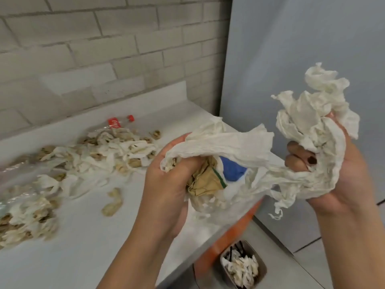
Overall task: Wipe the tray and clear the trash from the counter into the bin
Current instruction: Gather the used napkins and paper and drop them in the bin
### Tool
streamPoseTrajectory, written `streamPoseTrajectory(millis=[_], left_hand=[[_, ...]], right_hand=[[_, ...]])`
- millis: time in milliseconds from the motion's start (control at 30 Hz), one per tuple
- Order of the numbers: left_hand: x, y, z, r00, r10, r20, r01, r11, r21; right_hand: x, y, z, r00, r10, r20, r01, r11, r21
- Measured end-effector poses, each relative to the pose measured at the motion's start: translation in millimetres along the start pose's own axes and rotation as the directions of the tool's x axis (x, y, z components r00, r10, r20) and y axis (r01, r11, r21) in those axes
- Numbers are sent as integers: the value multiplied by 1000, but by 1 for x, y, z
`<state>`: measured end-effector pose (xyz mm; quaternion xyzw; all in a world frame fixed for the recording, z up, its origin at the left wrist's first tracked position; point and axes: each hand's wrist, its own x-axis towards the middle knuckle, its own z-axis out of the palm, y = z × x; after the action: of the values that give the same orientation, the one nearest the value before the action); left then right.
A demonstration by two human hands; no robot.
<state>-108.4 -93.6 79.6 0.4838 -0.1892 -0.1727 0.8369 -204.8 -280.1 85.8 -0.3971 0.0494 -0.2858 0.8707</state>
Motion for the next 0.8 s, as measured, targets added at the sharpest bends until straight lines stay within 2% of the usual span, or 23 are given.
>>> streamPoseTrajectory(millis=[100, 233, 367, 500, 700, 800], left_hand=[[-12, -48, 48, 991, -134, 27, 134, 991, -24], [-26, -122, 99, 932, -361, -23, 360, 932, -30], [-29, -197, 117, 861, -499, -100, 503, 864, 20], [-28, -282, 91, 817, -529, -228, 569, 805, 168], [-26, -415, 25, 717, -563, -412, 676, 706, 212], [-27, -483, -7, 678, -582, -449, 713, 670, 207]], right_hand=[[-12, -26, -54, 996, 53, -73, -55, 998, -16], [-23, -35, -128, 979, 151, -137, -156, 987, -26], [-27, -6, -199, 889, 267, -371, -306, 951, -49], [-23, 49, -261, 755, 268, -598, -396, 914, -90], [-18, 162, -357, 649, 307, -696, -470, 881, -50], [-19, 224, -403, 626, 297, -721, -496, 865, -74]])
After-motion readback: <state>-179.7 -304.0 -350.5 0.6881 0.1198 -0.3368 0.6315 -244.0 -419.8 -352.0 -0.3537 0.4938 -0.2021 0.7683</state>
